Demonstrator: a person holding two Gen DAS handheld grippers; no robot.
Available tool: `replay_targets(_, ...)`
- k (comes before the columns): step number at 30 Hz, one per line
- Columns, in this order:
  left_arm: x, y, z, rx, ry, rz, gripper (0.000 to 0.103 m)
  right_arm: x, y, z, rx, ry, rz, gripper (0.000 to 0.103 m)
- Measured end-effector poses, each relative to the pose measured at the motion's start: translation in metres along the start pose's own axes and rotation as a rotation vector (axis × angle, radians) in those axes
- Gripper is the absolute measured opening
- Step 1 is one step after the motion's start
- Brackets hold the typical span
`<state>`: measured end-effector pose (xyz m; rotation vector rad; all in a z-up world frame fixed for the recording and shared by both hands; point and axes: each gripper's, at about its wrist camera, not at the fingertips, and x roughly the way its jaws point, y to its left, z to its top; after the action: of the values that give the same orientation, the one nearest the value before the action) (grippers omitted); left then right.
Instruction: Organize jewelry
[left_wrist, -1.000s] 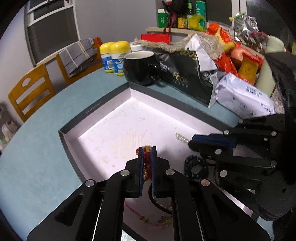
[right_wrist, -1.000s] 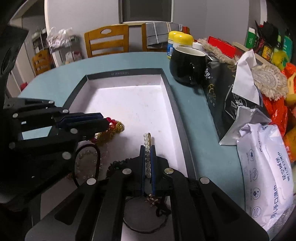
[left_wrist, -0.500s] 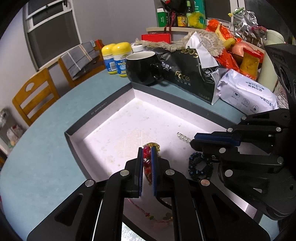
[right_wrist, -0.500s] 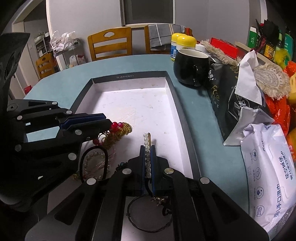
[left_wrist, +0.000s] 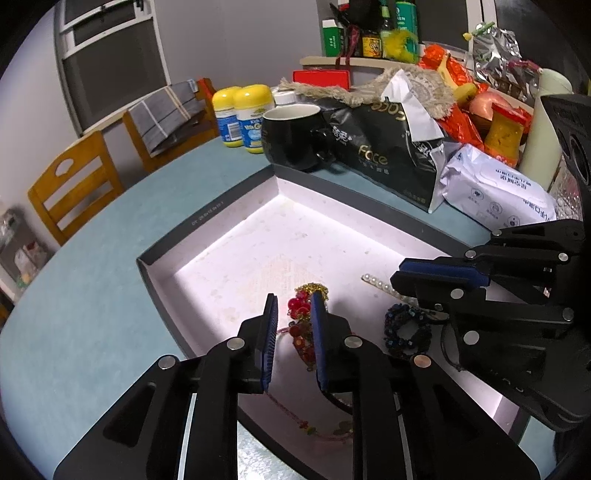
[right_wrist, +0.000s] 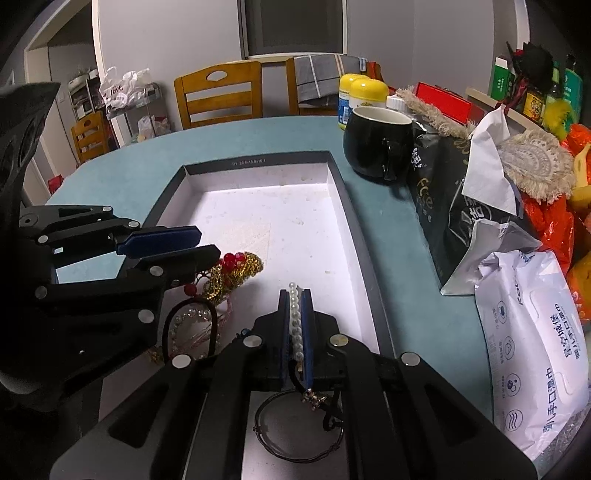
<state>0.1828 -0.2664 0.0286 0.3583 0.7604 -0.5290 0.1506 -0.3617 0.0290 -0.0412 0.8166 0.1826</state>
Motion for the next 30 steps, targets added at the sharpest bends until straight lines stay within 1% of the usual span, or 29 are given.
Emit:
replay_targets(2,-0.002,0.002,0.000,-0.006,-0.004,0.007,0.025,-0.003,-0.001,0.001,0.003,-0.014,0.002,0.007)
replay_targets(3,-0.005,0.003,0.000,-0.015,-0.012,0.010,0.035,-0.004,-0.001,0.002,0.006,-0.022,0.004,0.007)
replay_targets(4,-0.006,0.004,-0.001,-0.022,-0.018,0.010,0.049,-0.007,-0.002,0.002,0.012,-0.032,0.002,0.007)
replay_targets(5,-0.008,0.004,-0.002,-0.025,-0.026,0.008,0.051,-0.008,-0.002,0.002,0.015,-0.038,0.002,0.007)
replay_targets(6,-0.009,0.003,-0.002,-0.021,-0.030,0.011,0.052,-0.010,-0.003,0.003,0.020,-0.046,0.002,0.007)
replay_targets(8,-0.012,0.001,-0.003,-0.018,-0.032,0.018,0.053,-0.012,-0.003,0.004,0.027,-0.060,-0.001,0.015)
replay_targets(9,-0.014,0.000,-0.003,-0.021,-0.035,0.017,0.056,-0.014,-0.003,0.005,0.027,-0.070,-0.001,0.017)
replay_targets(10,-0.016,0.000,-0.004,-0.026,-0.038,0.020,0.064,-0.016,-0.001,0.006,0.029,-0.078,-0.003,0.017)
replay_targets(11,-0.019,0.000,-0.005,-0.032,-0.043,0.026,0.068,-0.018,-0.001,0.006,0.028,-0.085,-0.016,0.017)
replay_targets(12,-0.022,0.000,-0.007,-0.037,-0.051,0.031,0.071,-0.022,0.000,0.007,0.030,-0.098,-0.032,0.017)
replay_targets(14,-0.030,0.001,-0.012,-0.053,-0.061,0.025,0.071,-0.034,0.000,0.007,0.045,-0.132,-0.052,0.017)
replay_targets(15,-0.033,0.001,-0.015,-0.049,-0.063,0.034,0.074,-0.041,0.000,0.007,0.062,-0.154,-0.069,0.021)
replay_targets(16,-0.037,0.000,-0.018,-0.041,-0.072,0.049,0.084,-0.049,0.000,0.006,0.076,-0.177,-0.085,0.030)
replay_targets(17,-0.042,0.000,-0.021,-0.037,-0.082,0.059,0.087,-0.054,0.001,0.004,0.080,-0.189,-0.101,0.035)
replay_targets(18,-0.045,0.001,-0.023,-0.035,-0.091,0.062,0.090,-0.058,0.003,0.003,0.078,-0.199,-0.122,0.044)
replay_targets(19,-0.051,0.003,-0.026,-0.040,-0.105,0.063,0.091,-0.063,0.007,0.001,0.071,-0.212,-0.148,0.049)
replay_targets(21,-0.062,0.010,-0.033,-0.064,-0.119,0.061,0.093,-0.071,0.014,-0.003,0.061,-0.223,-0.156,0.053)
replay_targets(22,-0.066,0.012,-0.035,-0.072,-0.123,0.060,0.093,-0.075,0.017,-0.005,0.062,-0.229,-0.159,0.060)
replay_targets(26,-0.086,0.027,-0.047,-0.106,-0.149,0.061,0.095,-0.088,0.028,-0.014,0.063,-0.256,-0.156,0.075)
replay_targets(28,-0.097,0.035,-0.054,-0.122,-0.171,0.073,0.098,-0.095,0.031,-0.020,0.078,-0.280,-0.145,0.086)
replay_targets(29,-0.103,0.039,-0.058,-0.134,-0.187,0.075,0.099,-0.099,0.033,-0.023,0.087,-0.290,-0.141,0.089)
replay_targets(30,-0.110,0.044,-0.062,-0.149,-0.203,0.075,0.100,-0.103,0.034,-0.027,0.100,-0.300,-0.133,0.096)
